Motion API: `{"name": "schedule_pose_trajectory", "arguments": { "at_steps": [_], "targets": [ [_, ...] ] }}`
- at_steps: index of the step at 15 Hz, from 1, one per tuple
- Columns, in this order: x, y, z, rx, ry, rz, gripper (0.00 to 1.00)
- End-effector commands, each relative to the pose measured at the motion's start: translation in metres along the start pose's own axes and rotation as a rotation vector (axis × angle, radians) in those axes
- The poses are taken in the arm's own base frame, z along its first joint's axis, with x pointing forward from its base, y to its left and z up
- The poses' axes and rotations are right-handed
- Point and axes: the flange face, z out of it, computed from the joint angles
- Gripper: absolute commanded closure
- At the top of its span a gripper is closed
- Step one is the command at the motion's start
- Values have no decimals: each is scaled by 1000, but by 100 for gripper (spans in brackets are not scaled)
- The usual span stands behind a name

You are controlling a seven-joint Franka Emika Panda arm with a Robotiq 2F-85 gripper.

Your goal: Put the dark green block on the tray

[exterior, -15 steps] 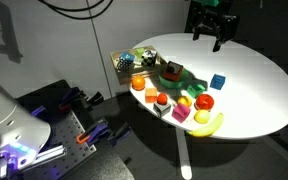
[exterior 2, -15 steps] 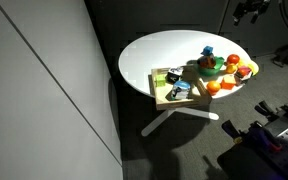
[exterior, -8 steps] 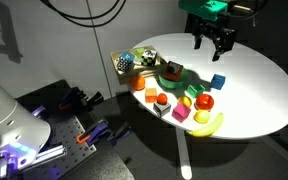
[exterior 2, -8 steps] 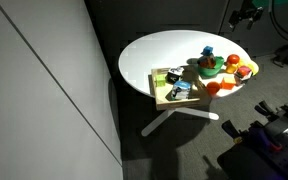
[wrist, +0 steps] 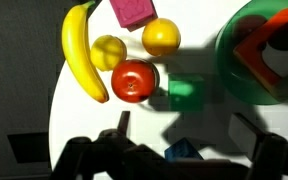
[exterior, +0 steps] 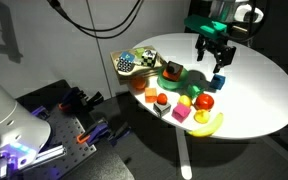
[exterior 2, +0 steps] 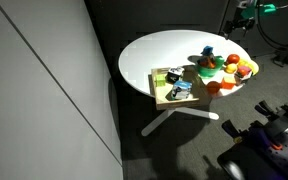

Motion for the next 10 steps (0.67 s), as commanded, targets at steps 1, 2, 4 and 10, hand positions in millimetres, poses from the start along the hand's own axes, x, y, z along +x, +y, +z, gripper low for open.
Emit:
{"name": "schedule_pose_trajectory", "arguments": {
  "at_steps": [1, 2, 4, 10],
  "targets": [
    [22, -1, 24, -28, -4, 8, 0],
    [25, -1, 30, -32, -6, 7, 0],
    [30, -3, 45, -38, -17, -2, 0],
    [41, -12, 69, -45, -25, -38, 0]
  ]
}}
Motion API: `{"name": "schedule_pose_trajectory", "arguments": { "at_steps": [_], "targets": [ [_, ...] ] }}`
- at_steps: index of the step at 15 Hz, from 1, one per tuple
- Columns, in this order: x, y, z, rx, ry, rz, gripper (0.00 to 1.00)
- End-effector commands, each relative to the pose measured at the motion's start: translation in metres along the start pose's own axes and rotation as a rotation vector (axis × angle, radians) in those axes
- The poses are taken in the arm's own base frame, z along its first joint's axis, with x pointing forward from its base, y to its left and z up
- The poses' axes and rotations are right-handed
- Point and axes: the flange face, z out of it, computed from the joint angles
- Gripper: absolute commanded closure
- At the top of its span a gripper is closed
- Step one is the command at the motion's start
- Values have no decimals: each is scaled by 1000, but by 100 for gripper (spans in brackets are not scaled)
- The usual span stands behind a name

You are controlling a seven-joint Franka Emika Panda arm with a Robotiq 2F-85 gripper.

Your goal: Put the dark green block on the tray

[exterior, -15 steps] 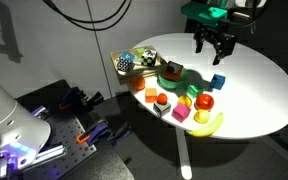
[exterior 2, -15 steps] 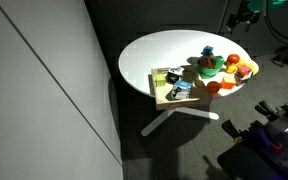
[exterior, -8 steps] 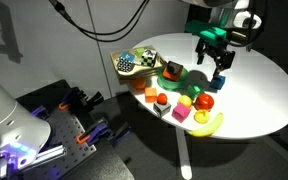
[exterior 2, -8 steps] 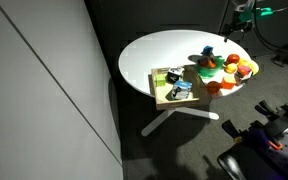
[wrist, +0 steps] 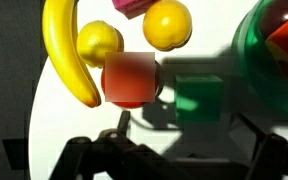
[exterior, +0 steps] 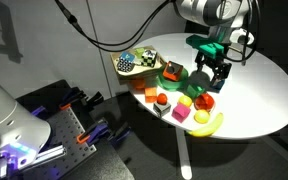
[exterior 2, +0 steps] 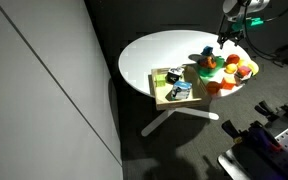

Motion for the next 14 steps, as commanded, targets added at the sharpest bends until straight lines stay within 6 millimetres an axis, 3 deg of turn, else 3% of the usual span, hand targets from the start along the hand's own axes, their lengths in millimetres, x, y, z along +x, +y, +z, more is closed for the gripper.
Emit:
{"name": "schedule_pose_trajectory", "arguments": {
  "at_steps": [1, 14],
  "targets": [
    [15, -3, 4, -13, 15, -21, 0],
    [20, -26, 34, -6, -22, -100, 0]
  ]
}}
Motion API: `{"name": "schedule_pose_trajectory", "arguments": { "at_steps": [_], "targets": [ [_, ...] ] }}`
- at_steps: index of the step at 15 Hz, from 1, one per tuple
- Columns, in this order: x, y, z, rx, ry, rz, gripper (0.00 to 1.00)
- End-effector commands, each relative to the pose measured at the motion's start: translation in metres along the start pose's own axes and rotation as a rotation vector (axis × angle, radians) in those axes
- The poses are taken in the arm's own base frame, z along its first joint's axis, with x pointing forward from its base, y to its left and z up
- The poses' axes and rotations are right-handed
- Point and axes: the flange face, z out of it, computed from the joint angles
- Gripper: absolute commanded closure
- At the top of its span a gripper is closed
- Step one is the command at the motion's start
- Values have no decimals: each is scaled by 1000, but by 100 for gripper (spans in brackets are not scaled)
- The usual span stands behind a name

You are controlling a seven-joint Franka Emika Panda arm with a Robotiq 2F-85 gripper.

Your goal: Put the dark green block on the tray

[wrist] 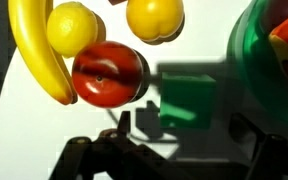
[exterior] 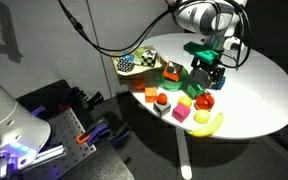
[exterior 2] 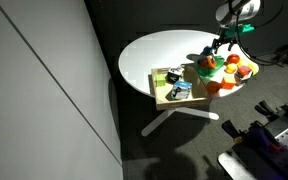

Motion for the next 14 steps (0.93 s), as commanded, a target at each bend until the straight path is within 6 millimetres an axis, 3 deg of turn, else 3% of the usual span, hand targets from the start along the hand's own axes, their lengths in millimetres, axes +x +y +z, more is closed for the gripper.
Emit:
{"name": "schedule_pose_trajectory", "arguments": {
  "at_steps": [1, 14],
  "targets": [
    [7, -2, 3, -6, -8, -38, 0],
    [11, -13, 29, -18, -30, -66, 0]
  ]
}}
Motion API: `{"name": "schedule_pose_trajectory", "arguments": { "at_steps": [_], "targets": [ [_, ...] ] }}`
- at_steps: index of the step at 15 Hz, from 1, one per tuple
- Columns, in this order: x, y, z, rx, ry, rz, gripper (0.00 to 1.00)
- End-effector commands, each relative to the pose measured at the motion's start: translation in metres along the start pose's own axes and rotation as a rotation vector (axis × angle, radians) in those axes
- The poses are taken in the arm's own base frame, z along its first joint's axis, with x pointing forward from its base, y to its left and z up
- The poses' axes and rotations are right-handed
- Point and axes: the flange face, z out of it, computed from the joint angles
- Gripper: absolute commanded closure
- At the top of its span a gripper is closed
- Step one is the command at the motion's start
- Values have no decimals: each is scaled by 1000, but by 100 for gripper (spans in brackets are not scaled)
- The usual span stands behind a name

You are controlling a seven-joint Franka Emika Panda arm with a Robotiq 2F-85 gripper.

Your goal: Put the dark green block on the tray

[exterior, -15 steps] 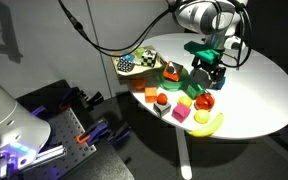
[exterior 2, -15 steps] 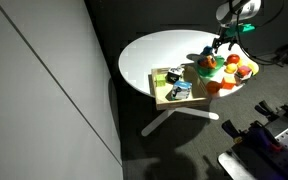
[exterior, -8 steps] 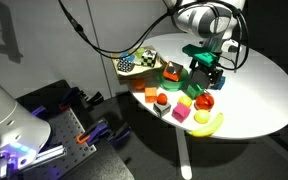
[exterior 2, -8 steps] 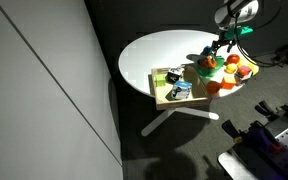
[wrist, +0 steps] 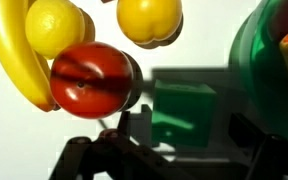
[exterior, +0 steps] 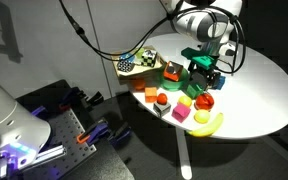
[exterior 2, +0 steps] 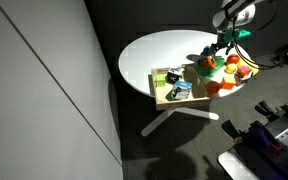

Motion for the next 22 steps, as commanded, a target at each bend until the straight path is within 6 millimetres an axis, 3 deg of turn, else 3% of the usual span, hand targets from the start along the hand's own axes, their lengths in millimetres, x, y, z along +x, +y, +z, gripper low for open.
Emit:
{"name": "schedule_pose_trajectory", "arguments": {
  "at_steps": [1, 9, 10, 11, 16, 22],
  "targets": [
    [10, -2, 3, -14, -5, -27, 0],
    [18, -4, 17, -41, -8, -24, 0],
    [18, -4, 18, -48, -13, -21, 25],
    [19, -4, 18, -52, -12, -19, 25],
    [21, -1, 14, -75, -29, 33, 66],
    [20, 2, -6, -58, -34, 78, 69]
  ]
}}
